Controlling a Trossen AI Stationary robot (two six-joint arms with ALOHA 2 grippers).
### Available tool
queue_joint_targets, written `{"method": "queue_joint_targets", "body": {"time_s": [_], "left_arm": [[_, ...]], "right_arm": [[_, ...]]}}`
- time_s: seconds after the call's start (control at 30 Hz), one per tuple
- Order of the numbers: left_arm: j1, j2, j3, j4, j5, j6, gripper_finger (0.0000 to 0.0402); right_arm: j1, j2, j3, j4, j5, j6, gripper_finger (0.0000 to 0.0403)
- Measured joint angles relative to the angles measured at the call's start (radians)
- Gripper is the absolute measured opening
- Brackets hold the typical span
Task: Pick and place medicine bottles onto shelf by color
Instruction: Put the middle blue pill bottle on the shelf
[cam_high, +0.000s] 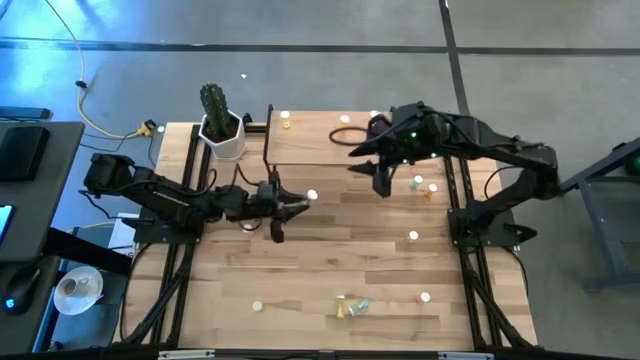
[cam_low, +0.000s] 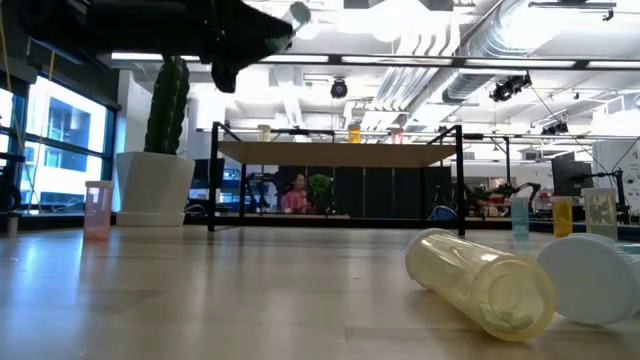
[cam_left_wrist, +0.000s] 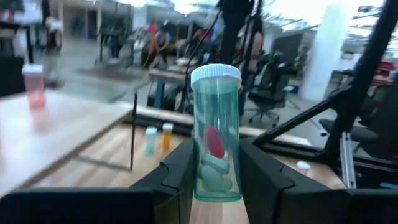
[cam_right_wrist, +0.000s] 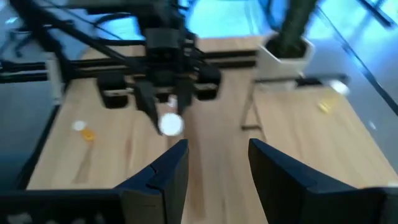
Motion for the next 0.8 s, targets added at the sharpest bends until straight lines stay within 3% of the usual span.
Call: {"method": "queue_joint_targets", "body": {"time_s": [0.13, 0.37, 0.8], "left_arm": [[0.001, 0.0, 0.001, 0.09, 0.064, 0.091, 0.0093], [0.003, 0.0, 0.001, 0.134, 0.066, 0.201, 0.0093], [0.022, 0.001, 0.001, 0.129, 0.07, 0.25, 0.0093]], "right_arm": [[0.027, 0.049, 0.0, 0.083, -0.023, -0.057, 0.0158], [0.035, 0.133, 0.0, 0.193, -0.131, -0.125, 0.0158], [0.041, 0.245, 0.0, 0.237, -0.235, -0.178, 0.0158]]}}
